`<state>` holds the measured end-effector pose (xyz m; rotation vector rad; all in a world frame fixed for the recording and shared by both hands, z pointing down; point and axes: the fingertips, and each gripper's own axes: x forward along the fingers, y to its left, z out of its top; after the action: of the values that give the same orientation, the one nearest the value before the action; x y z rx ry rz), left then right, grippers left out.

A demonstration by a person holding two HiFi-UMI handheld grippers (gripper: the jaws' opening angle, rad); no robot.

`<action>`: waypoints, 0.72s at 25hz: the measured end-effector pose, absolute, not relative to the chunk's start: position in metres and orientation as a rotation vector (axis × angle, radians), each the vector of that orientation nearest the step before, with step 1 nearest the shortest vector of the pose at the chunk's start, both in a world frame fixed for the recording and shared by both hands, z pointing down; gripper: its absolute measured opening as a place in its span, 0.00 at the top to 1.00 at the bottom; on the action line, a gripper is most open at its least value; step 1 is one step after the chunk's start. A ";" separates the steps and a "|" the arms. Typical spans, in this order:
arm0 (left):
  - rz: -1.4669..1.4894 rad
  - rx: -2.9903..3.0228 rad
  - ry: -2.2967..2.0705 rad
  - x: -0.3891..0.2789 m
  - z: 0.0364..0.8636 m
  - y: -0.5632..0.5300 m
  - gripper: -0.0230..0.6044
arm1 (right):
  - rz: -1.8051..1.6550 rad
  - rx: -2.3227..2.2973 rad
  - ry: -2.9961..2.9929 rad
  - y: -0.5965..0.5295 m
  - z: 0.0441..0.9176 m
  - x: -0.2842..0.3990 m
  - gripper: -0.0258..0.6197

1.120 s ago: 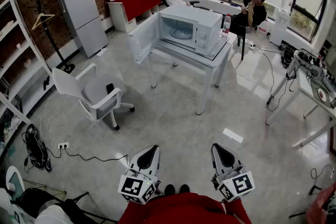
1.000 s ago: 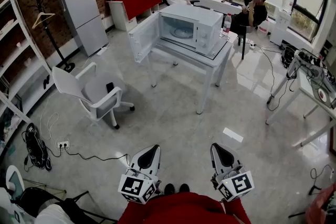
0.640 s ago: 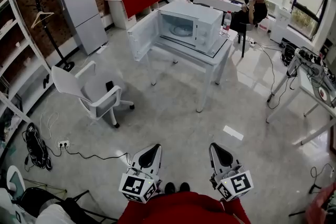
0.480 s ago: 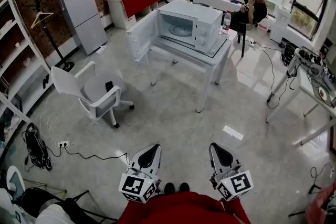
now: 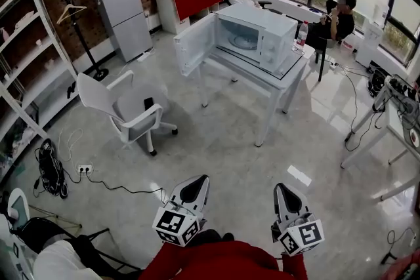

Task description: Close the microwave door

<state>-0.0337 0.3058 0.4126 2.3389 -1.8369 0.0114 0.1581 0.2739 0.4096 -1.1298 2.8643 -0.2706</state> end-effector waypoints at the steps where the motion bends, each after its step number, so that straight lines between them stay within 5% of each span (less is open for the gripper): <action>1: 0.016 2.338 -1.841 -0.033 0.413 0.304 0.95 | -0.271 -1.129 2.871 0.270 0.411 0.159 0.94; 18: 0.130 2.339 -1.866 -0.080 0.422 0.205 0.95 | -0.340 -1.116 2.924 0.161 0.430 0.106 0.94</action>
<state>-0.0796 0.2053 0.4218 2.3390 -1.8660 0.1296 0.1061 0.1610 0.4298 -1.1159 2.9236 -0.3398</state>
